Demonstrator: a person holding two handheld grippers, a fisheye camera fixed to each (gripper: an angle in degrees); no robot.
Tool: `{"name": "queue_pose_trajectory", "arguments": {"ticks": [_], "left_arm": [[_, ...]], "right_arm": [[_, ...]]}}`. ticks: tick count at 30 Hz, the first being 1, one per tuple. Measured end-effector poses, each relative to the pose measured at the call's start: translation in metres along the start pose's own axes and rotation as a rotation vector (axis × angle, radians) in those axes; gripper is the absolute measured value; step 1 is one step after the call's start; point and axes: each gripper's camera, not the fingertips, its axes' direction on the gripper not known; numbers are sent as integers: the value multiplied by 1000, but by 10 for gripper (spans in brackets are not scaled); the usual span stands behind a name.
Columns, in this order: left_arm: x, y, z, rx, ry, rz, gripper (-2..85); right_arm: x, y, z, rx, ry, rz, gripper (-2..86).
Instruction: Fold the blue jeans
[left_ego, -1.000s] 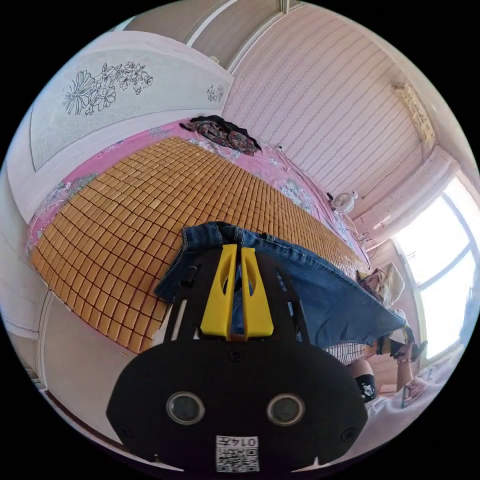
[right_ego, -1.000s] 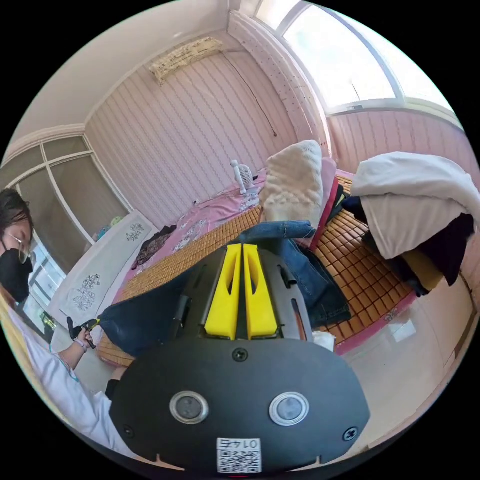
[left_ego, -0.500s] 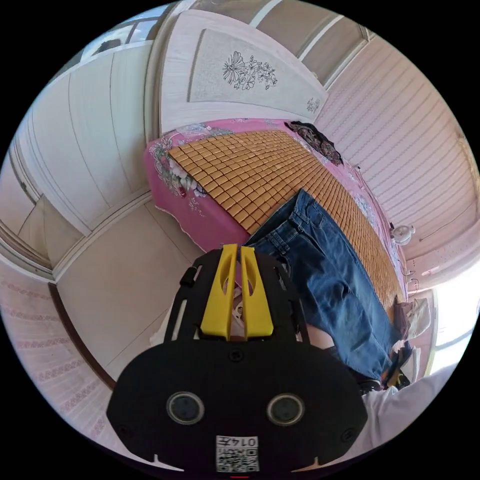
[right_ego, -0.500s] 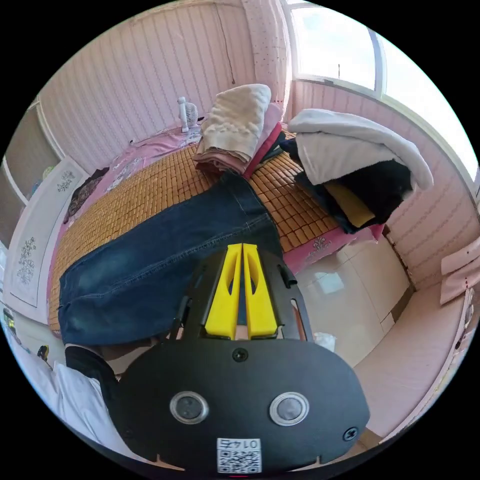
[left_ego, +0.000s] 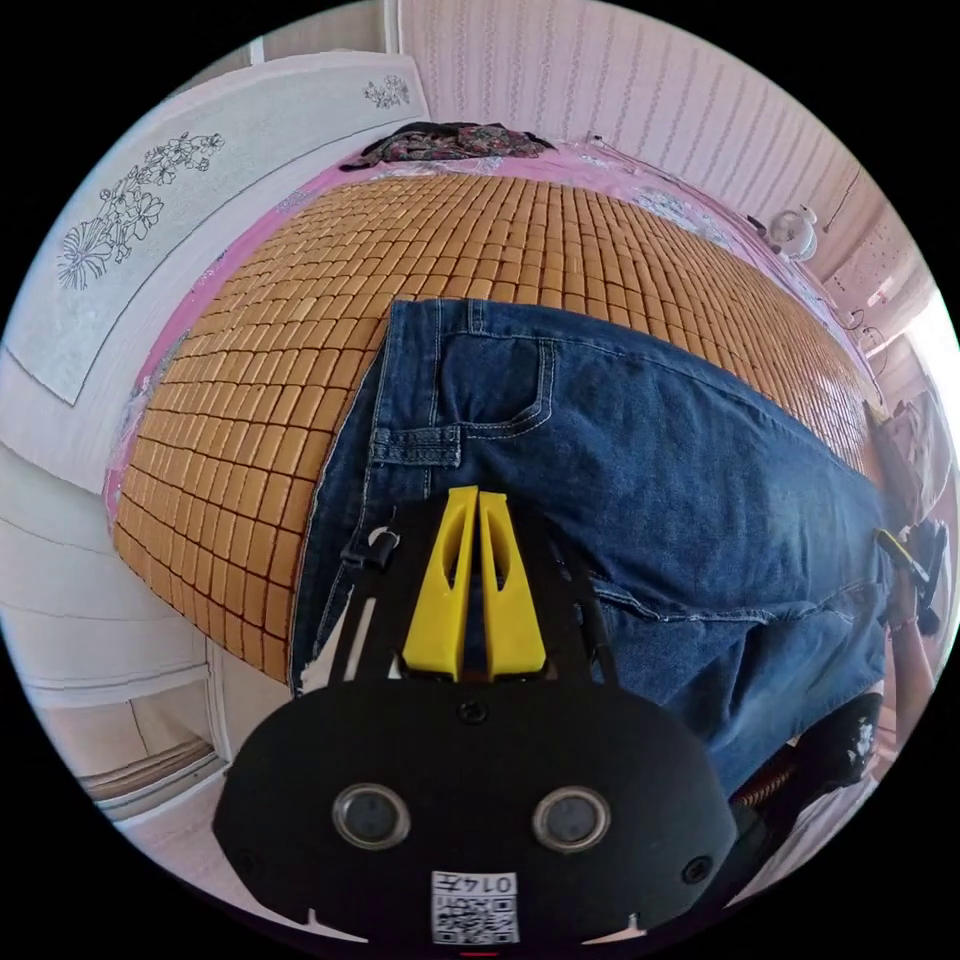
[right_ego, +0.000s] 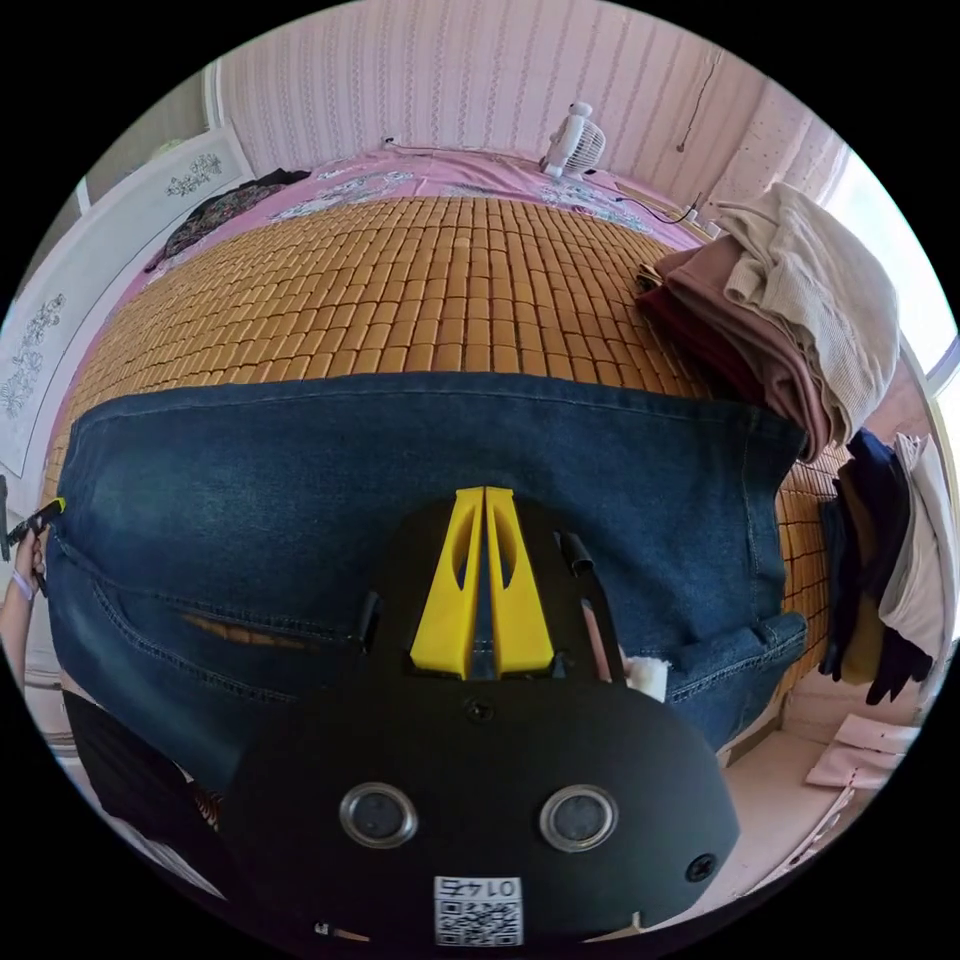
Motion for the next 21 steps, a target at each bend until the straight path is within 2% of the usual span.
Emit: {"name": "queue_pose_trajectory", "arguments": {"ticks": [4,5,6,11,15,19,21], "left_arm": [[11,-17,8,-54,-26,67,-10],[17,-20,12,-81,-160,85,-10],[19,-20,15,-81,-203,101,-10],[-7,-26,22,-85,-113,0,-10],[-10,-31,32,-90,-255,-25,-10],[-40,-34,34,-50,-209,-195,-10],[-55,-33,35,-49,-148,-246,-10]], "right_arm": [[-4,-18,9,41,-1,17,-4],[-7,-24,13,47,-29,5,-4],[-9,-27,14,51,-44,6,-4],[-23,-54,25,88,-56,-34,-4],[-21,-73,33,78,-214,-61,-4],[-12,-92,42,38,-359,-44,-3],[-1,-97,34,71,-370,-26,-3]]}}
